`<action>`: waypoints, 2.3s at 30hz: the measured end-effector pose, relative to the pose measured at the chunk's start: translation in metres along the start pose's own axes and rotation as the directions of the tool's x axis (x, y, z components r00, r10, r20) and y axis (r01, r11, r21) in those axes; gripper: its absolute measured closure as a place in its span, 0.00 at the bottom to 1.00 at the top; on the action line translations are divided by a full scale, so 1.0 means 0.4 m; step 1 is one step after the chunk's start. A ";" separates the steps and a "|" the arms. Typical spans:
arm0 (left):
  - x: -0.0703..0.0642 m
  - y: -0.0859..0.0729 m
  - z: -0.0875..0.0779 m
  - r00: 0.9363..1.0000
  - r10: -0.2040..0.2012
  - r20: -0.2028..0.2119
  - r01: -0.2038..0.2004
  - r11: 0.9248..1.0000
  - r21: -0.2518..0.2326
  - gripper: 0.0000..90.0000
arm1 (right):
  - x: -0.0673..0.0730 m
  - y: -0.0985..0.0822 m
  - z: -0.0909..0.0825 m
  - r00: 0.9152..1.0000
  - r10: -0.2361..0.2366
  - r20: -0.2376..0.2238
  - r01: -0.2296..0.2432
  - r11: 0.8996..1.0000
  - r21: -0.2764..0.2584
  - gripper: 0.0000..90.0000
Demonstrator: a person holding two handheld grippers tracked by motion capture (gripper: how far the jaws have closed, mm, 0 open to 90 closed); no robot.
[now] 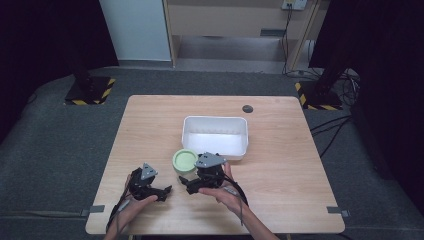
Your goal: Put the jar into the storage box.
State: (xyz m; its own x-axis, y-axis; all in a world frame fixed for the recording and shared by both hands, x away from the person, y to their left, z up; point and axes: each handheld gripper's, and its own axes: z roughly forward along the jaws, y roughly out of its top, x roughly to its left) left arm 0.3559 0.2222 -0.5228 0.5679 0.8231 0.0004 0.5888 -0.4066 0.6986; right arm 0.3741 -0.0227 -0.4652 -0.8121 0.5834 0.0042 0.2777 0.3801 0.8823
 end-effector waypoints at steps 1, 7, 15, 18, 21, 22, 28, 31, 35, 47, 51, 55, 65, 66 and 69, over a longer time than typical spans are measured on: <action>0.000 0.000 0.000 1.000 0.000 0.000 0.000 1.000 0.000 0.00 | 0.001 0.000 0.003 1.000 -0.001 0.000 0.001 1.000 -0.001 0.01; 0.000 0.000 0.000 1.000 0.000 0.000 0.000 1.000 0.000 0.00 | 0.001 0.000 0.025 1.000 0.005 -0.006 -0.005 1.000 0.007 0.01; 0.000 0.000 0.000 1.000 0.000 0.000 0.000 1.000 0.000 0.00 | 0.005 0.000 0.057 1.000 0.009 -0.010 -0.009 1.000 0.022 0.12; 0.000 0.000 0.000 1.000 0.000 0.000 0.000 1.000 0.000 0.00 | 0.003 -0.002 0.060 1.000 0.005 -0.015 -0.005 1.000 0.017 0.12; 0.000 0.000 0.000 1.000 0.000 0.000 0.000 1.000 0.000 0.00 | 0.002 -0.003 0.059 1.000 -0.001 -0.020 0.001 1.000 0.012 0.13; 0.000 0.000 0.000 1.000 0.001 0.000 -0.001 1.000 0.000 0.00 | 0.002 -0.002 0.058 1.000 -0.003 -0.024 0.003 1.000 0.017 0.13; 0.000 0.000 0.000 1.000 0.002 0.000 -0.002 1.000 0.001 0.00 | 0.001 0.006 0.043 0.999 -0.015 -0.033 0.015 1.000 0.015 0.13; 0.000 0.000 0.000 1.000 0.002 0.000 -0.002 1.000 0.001 0.00 | -0.007 0.021 0.029 0.999 0.005 -0.051 -0.005 1.000 0.003 0.13; 0.000 0.000 0.000 1.000 0.001 0.000 -0.001 1.000 0.001 0.00 | -0.023 0.046 0.014 0.999 0.005 -0.040 -0.005 1.000 -0.002 0.13; 0.000 0.000 0.000 1.000 0.001 0.000 -0.001 1.000 0.001 0.00 | -0.080 0.085 -0.034 1.000 0.010 0.001 -0.010 1.000 0.011 0.13; 0.000 0.000 0.000 1.000 0.001 0.000 -0.001 1.000 0.000 0.00 | -0.100 0.096 -0.052 1.000 0.014 0.011 -0.015 1.000 0.014 0.13; 0.000 0.000 0.000 1.000 0.001 0.000 -0.001 1.000 0.001 0.00 | -0.122 0.107 -0.068 0.999 0.008 0.038 -0.009 1.000 0.015 0.13; 0.000 0.000 0.000 1.000 0.001 -0.001 -0.001 1.000 0.000 0.00 | -0.170 0.124 -0.084 0.997 0.027 0.070 -0.029 0.999 0.025 0.13; 0.000 0.000 0.000 1.000 0.002 0.000 -0.002 1.000 0.001 0.00 | -0.173 0.126 -0.083 0.997 0.030 0.071 -0.032 0.999 0.027 0.13; 0.000 0.000 0.000 1.000 0.002 0.000 -0.002 1.000 0.001 0.00 | -0.185 0.131 -0.081 0.996 0.033 0.084 -0.035 0.999 0.031 0.13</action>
State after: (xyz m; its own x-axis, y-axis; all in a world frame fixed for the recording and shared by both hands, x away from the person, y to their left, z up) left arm 0.3559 0.2223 -0.5227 0.5688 0.8224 0.0016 0.5885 -0.4084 0.6978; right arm 0.4322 -0.0693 -0.4039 -0.7567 0.6537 -0.0064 0.3221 0.3813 0.8665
